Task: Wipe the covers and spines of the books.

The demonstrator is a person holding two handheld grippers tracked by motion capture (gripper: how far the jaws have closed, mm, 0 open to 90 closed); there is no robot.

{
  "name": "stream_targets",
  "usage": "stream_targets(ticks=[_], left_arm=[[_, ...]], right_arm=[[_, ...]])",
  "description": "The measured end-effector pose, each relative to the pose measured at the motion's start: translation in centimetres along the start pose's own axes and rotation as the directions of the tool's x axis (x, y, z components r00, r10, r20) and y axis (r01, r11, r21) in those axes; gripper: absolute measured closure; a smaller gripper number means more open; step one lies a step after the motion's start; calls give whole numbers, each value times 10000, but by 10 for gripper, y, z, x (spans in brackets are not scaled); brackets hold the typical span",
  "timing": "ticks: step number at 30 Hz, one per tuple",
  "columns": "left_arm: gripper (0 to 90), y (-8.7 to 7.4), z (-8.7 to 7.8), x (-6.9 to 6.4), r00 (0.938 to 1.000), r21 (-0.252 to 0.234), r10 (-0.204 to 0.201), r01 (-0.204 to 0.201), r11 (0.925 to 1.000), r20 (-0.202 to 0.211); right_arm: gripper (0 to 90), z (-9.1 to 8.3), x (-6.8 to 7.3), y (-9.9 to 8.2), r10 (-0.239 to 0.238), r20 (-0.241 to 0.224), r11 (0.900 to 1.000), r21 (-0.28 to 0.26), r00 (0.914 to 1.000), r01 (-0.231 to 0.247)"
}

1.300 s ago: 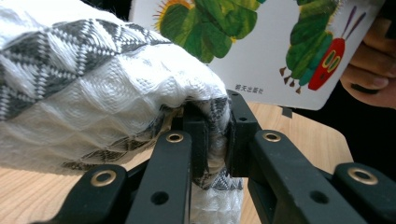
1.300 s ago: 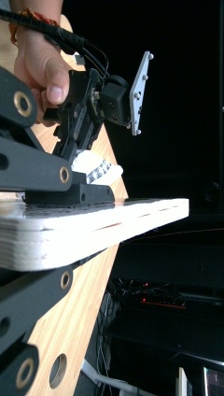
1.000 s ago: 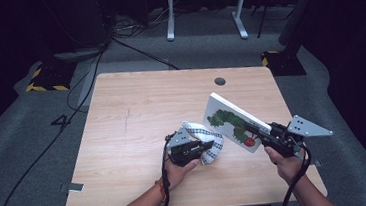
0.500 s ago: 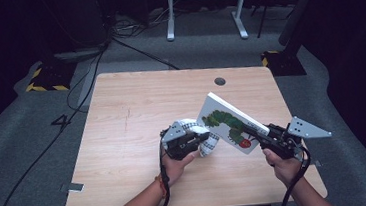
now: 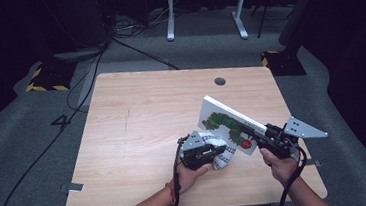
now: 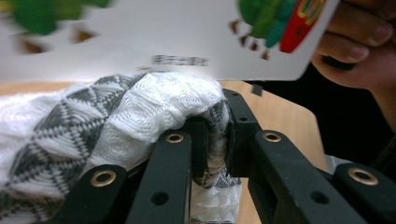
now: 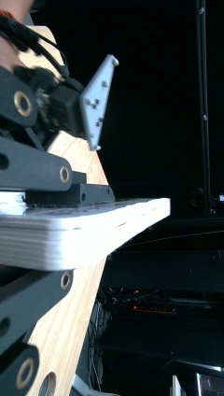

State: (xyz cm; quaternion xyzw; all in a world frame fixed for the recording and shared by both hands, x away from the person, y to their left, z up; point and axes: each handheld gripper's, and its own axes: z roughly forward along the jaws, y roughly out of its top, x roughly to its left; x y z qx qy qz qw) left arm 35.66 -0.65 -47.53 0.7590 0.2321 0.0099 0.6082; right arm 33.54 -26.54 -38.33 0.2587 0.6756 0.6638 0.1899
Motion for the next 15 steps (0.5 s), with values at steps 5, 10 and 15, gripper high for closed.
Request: stream_targets(ticks=[5, 10, 15], left_arm=[[817, -4, 11, -13, 9983, 232, 46, -59, 9997, 583], [818, -2, 15, -20, 9982, 82, 335, -340, 9994, 493], [819, 2, 4, -19, 9991, -120, 377, -375, 9992, 197]], right_arm=[[786, 4, 3, -1, -142, -58, 9998, 114, 9999, 142], [784, 6, 8, 0, -313, -96, 9994, 134, 9995, 315], [786, 1, 4, 3, -115, -177, 9999, -107, 9998, 113]])
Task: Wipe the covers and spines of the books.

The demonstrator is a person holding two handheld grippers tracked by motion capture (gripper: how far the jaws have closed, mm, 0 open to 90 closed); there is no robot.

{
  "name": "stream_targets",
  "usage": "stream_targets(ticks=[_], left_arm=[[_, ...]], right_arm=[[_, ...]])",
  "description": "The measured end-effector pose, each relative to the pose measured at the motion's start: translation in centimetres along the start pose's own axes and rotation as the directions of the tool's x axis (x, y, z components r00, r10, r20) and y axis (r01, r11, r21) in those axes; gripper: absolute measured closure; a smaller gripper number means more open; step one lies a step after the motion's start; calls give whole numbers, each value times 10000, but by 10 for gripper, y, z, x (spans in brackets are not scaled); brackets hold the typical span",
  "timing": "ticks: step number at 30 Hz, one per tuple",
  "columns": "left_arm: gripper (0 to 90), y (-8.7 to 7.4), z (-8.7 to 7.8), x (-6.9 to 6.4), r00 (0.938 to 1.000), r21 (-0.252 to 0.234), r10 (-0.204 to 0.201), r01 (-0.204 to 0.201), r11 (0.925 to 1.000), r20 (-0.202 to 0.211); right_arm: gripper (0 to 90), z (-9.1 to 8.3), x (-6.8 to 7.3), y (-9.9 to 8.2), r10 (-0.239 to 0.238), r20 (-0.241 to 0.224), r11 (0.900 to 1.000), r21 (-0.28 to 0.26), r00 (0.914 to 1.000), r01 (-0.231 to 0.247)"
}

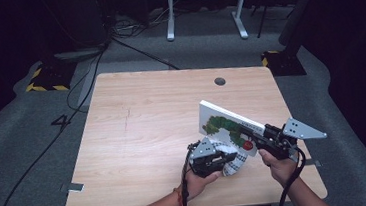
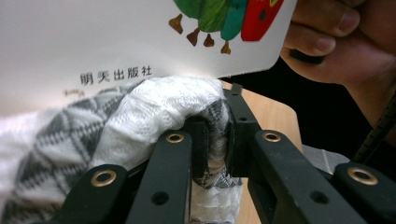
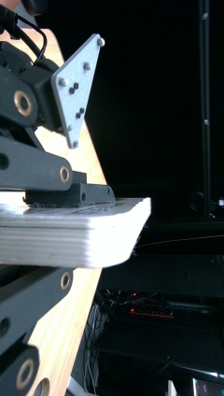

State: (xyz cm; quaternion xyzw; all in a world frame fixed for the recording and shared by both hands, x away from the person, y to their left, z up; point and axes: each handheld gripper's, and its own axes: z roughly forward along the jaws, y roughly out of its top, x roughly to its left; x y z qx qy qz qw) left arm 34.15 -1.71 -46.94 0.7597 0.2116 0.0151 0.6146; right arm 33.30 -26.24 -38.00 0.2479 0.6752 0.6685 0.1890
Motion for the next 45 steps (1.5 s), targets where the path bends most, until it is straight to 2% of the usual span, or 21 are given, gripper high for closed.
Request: stream_targets(ticks=[2, 6, 9, 11, 16, 20, 23, 29, 34, 35, 36, 39, 42, 45], left_arm=[[819, 1, -6, 4, 9998, -81, -63, 62, 9999, -187], [819, 4, -18, 18, 9974, -360, -493, 475, 9982, -522], [819, 7, -27, 31, 9931, -678, -726, 665, 9955, -923], [819, 10, -34, 39, 9896, -931, -1007, 913, 9915, -1028], [818, 15, -46, 50, 9850, -1139, -948, 787, 9904, -1440], [818, 17, -50, 54, 9838, -1159, -875, 697, 9908, -1562], [816, 16, -47, 50, 9842, -911, -707, 564, 9942, -1626], [812, 11, -35, 43, 9838, -547, -914, 839, 9950, -1542], [812, 11, -32, 40, 9849, -512, -1001, 937, 9943, -1415], [812, 13, -29, 32, 9893, -395, -734, 689, 9968, -1258], [811, 13, -29, 32, 9893, -395, -734, 689, 9968, -1258], [811, 15, -20, 13, 9968, -108, -131, 123, 9999, -782], [812, 21, -13, 0, 9979, 68, 407, -404, 9992, -507], [813, 27, -18, 1, 9970, -110, 477, -484, 9988, -613]], right_arm=[[786, -1, 1, 1, -31, -25, 10000, -42, 10000, 31], [785, -1, 1, 0, -13, 13, 10000, -20, 10000, 13], [784, -2, 0, 1, 46, 82, 10000, -59, 10000, -45], [784, -3, -2, 0, 116, 140, 9999, -103, 9998, -115], [785, -4, -4, 0, 160, 186, 9998, -124, 9997, -158], [785, -4, -3, 0, 110, 188, 9999, -104, 9998, -108], [785, -4, -3, 0, 137, 188, 9998, -121, 9997, -135], [784, -2, -5, -2, 162, 252, 9998, -138, 9996, -158], [783, 0, -5, -3, 77, 307, 9999, -75, 9995, -75], [783, 1, -3, -3, -36, 332, 10000, -4, 9994, 37], [783, 2, -2, -3, -101, 330, 9999, 28, 9994, 100], [783, 3, 0, -4, -209, 291, 9997, 111, 9994, 206], [783, 5, 2, -5, -326, 264, 9990, 300, 9991, 318], [783, 5, 3, -5, -403, 226, 9987, 318, 9989, 396]])
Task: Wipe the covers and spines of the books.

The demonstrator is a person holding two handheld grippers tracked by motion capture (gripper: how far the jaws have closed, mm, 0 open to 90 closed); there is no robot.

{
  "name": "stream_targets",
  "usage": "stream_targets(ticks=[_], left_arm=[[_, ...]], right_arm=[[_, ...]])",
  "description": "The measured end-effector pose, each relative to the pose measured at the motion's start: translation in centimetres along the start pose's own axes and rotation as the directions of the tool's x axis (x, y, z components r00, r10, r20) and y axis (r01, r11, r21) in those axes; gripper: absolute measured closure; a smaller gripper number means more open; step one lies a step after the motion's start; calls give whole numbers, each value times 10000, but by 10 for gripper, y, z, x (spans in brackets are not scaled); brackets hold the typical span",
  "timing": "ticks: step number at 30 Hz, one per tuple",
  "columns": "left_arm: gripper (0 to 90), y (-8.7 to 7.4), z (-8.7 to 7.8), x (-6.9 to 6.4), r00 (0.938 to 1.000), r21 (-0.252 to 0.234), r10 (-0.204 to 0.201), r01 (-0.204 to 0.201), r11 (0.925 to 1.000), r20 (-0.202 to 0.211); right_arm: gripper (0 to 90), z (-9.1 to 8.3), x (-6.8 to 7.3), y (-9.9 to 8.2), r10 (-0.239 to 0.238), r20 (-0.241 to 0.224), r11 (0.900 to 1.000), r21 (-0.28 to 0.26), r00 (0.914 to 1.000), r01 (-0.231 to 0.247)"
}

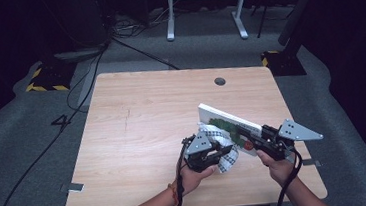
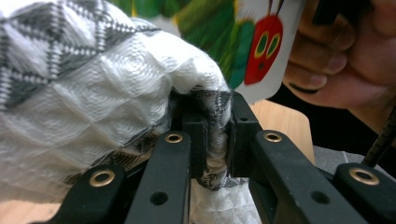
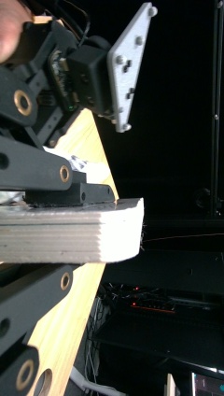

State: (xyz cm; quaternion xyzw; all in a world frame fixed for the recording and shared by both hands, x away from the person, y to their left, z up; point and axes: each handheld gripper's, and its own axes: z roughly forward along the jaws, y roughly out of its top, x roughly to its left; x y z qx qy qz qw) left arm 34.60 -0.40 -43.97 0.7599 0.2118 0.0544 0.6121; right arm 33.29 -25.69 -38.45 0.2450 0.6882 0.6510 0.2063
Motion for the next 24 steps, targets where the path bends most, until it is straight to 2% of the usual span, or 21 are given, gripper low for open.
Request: stream_targets(ticks=[2, 5, 7, 8, 9, 10, 11, 12, 13, 14, 15, 16, 17, 18, 19, 21, 22, 23, 24], left_arm=[[813, 3, -4, 5, 9999, -98, -23, 22, 9999, -104], [814, 12, -21, 19, 9983, -774, -296, 257, 9967, -494], [814, 19, -36, 32, 9915, -910, 131, -251, 9955, -1298], [814, 19, -41, 38, 9889, -994, -8, -141, 9949, -1485], [814, 19, -46, 45, 9871, -1047, -316, 152, 9944, -1568], [814, 19, -51, 53, 9830, -1140, -450, 249, 9932, -1780], [814, 19, -51, 53, 9830, -1140, -450, 249, 9932, -1780], [813, 18, -58, 64, 9785, -1203, -660, 429, 9918, -1956], [813, 16, -61, 70, 9771, -1171, -797, 573, 9915, -1971], [813, 15, -62, 74, 9728, -1111, -710, 473, 9927, -2206], [813, 15, -62, 74, 9728, -1111, -710, 473, 9927, -2206], [812, 11, -65, 84, 9705, -1033, -950, 735, 9919, -2214], [812, 11, -65, 84, 9705, -1033, -950, 735, 9919, -2214], [812, 7, -65, 88, 9673, -961, -1041, 837, 9918, -2315], [812, 5, -64, 90, 9672, -880, -1032, 848, 9925, -2320], [811, 2, -61, 91, 9745, -736, -1105, 978, 9925, -1955], [811, 3, -59, 88, 9805, -640, -886, 785, 9949, -1752], [812, 5, -58, 84, 9867, -648, -601, 508, 9966, -1513], [812, 9, -58, 80, 9898, -746, -400, 300, 9968, -1369]], right_arm=[[782, 0, 0, 0, -10, -27, 10000, -16, 10000, 10], [782, 2, -3, -4, 115, -15, 9997, 229, 9999, -115], [783, 3, -4, -6, 189, -31, 9993, 332, 9998, -187], [782, 3, -4, -6, 236, -50, 9993, 298, 9997, -234], [782, 3, -4, -6, 248, -65, 9994, 241, 9997, -246], [782, 2, -4, -5, 262, -61, 9994, 246, 9996, -261], [782, 2, -4, -5, 246, -84, 9994, 249, 9997, -243], [782, 1, -4, -5, 278, -67, 9993, 255, 9996, -276], [782, 1, -5, -5, 256, -85, 9993, 271, 9996, -254], [783, 1, -5, -6, 322, -123, 9992, 255, 9994, -319], [783, 1, -5, -6, 322, -123, 9992, 255, 9994, -319], [785, 0, -6, -5, 350, -214, 9991, 232, 9992, -345], [785, 0, -6, -5, 357, -290, 9992, 210, 9989, -351], [785, 0, -6, -5, 357, -290, 9992, 210, 9989, -351], [785, 0, -4, -4, 274, -459, 9995, 186, 9986, -266], [785, 0, -2, -4, 165, -475, 9997, 205, 9987, -155], [785, 1, -2, -4, 75, -504, 9997, 228, 9987, -64], [785, 1, -3, -5, 196, -577, 9995, 264, 9981, -181], [785, 1, -3, -5, 196, -577, 9995, 264, 9981, -181]])
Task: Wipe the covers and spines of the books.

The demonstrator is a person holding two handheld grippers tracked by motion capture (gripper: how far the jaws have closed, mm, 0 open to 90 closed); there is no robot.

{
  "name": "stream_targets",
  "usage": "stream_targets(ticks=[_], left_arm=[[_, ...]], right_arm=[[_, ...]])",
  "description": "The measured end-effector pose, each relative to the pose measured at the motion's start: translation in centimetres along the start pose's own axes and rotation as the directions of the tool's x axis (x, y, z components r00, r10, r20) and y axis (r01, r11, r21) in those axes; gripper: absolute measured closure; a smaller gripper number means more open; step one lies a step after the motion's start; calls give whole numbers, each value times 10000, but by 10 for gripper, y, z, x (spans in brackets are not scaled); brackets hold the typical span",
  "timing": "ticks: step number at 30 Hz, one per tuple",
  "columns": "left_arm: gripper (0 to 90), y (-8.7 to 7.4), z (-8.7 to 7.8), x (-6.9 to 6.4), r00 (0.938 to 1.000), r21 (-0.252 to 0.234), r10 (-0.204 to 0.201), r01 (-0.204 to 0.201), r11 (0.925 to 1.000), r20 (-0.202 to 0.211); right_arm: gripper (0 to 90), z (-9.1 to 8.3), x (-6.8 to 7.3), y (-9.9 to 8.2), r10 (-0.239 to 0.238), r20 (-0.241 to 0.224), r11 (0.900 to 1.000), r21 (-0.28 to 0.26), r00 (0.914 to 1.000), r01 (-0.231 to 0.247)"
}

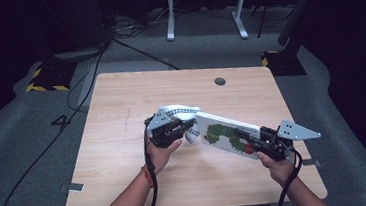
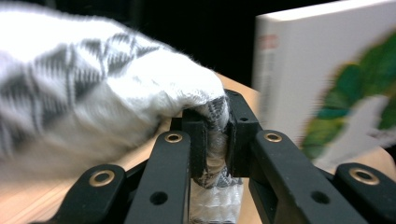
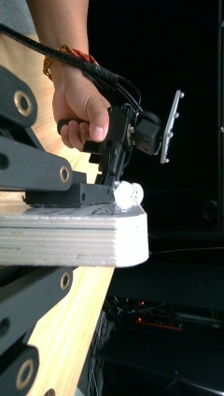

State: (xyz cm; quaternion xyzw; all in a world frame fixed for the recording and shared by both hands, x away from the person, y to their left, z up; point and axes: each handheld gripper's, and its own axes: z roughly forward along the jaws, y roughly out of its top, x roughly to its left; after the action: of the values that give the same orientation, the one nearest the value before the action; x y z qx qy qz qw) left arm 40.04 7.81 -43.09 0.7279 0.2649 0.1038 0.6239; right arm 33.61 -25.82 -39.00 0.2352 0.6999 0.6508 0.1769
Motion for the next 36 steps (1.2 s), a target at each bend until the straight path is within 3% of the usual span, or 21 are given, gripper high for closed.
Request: stream_targets(ticks=[1, 2, 9, 12, 16, 17, 21, 26, 27, 28, 29, 30, 31, 32, 33, 34, 35, 36], left_arm=[[814, 5, -2, -4, 9997, -43, 223, -224, 9997, -127], [812, 10, -5, -4, 9997, -283, 201, -197, 9994, 146], [812, 21, -20, -5, 9990, -728, 413, -400, 9965, 167], [813, 17, -19, -6, 9966, -303, 758, -748, 9967, 321], [815, 13, -14, -12, 9910, 188, 1082, -1100, 9938, 782], [815, 10, -9, -15, 9895, 325, 1035, -1073, 9937, 1008], [814, 5, 2, -19, 9867, 838, 1261, -1349, 9873, 1029], [814, -3, 9, -17, 9874, 1231, 1071, -1214, 9849, 1168], [814, -9, 15, -18, 9851, 1546, 1154, -1347, 9788, 1274], [813, -9, 15, -18, 9851, 1546, 1154, -1347, 9788, 1274], [813, -13, 19, -19, 9840, 1786, 1139, -1376, 9743, 1366], [813, -21, 26, -21, 9847, 2170, 967, -1271, 9679, 1451], [813, -21, 26, -21, 9847, 2170, 967, -1271, 9679, 1451], [813, -32, 36, -22, 9848, 2724, 629, -1059, 9563, 1621], [813, -32, 36, -22, 9848, 2724, 629, -1059, 9563, 1621], [813, -40, 43, -25, 9827, 3084, 416, -967, 9463, 1805], [813, -40, 43, -25, 9827, 3084, 416, -967, 9463, 1805], [813, -45, 48, -29, 9788, 3219, 185, -850, 9430, 2041]], right_arm=[[785, 0, -1, -1, 59, -13, 10000, 19, 10000, -59], [785, -1, -3, -2, 120, -3, 9999, -50, 9999, -120], [785, -4, -4, -2, 35, -108, 10000, 63, 9999, -35], [785, -6, -4, -1, -78, 3, 10000, 10, 10000, 78], [785, -14, -11, 2, 104, 319, 9995, -293, 9994, -95], [785, -17, -14, 2, 202, 311, 9992, -359, 9993, -191], [785, -19, -13, 3, 115, 318, 9993, -360, 9994, -104], [785, -21, -10, 7, 6, 209, 9989, -472, 9998, 4], [785, -22, -10, 8, 0, 160, 9984, -563, 9999, 9], [785, -22, -10, 9, 44, 158, 9982, -603, 9999, -34], [785, -23, -10, 10, -5, 170, 9981, -623, 9999, 15], [785, -23, -10, 10, -9, 188, 9980, -632, 9998, 21], [785, -23, -10, 10, -9, 188, 9980, -632, 9998, 21], [785, -24, -10, 11, -15, 215, 9977, -671, 9998, 29], [785, -24, -10, 11, -15, 215, 9977, -671, 9998, 29], [785, -25, -11, 11, 25, 270, 9973, -731, 9996, -5], [785, -25, -11, 12, 82, 227, 9971, -757, 9997, -65], [785, -26, -12, 12, 115, 218, 9967, -807, 9997, -97]])
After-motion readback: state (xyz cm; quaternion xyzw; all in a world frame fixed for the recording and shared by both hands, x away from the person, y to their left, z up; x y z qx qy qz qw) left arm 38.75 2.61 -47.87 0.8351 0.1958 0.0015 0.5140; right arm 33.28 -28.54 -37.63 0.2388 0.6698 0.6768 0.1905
